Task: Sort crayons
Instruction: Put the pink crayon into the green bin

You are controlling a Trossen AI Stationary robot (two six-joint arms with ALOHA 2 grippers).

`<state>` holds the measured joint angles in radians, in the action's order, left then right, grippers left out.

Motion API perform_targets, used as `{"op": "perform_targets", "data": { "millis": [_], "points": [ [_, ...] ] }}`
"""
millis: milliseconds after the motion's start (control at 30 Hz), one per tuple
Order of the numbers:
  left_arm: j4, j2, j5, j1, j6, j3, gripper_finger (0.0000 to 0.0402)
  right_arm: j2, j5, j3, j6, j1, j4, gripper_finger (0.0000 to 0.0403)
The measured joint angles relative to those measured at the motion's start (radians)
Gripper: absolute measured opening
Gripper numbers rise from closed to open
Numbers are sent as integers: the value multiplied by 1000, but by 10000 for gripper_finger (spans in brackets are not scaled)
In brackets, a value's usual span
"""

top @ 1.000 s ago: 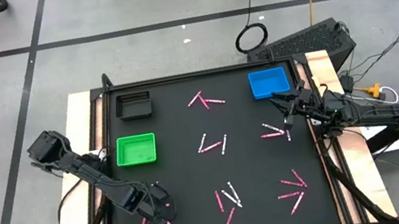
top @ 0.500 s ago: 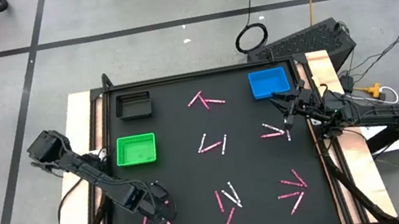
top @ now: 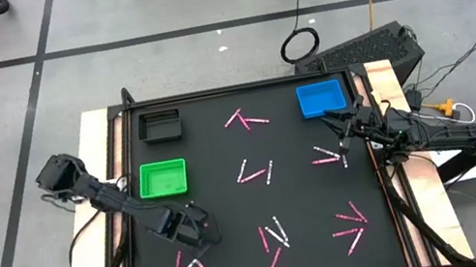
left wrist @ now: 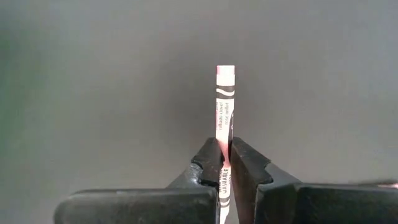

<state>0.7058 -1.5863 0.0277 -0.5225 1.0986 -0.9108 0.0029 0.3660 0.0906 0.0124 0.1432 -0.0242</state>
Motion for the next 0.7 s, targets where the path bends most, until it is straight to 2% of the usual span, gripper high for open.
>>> {"op": "perform_targets", "data": {
  "millis": [500, 700],
  "points": [
    [474, 254, 92, 260, -75, -64, 13, 0, -1, 0, -104, 0, 23, 105],
    [534, 286, 114, 402, -206, -64, 13, 0, -1, 0, -111, 0, 22, 105]
  ]
}}
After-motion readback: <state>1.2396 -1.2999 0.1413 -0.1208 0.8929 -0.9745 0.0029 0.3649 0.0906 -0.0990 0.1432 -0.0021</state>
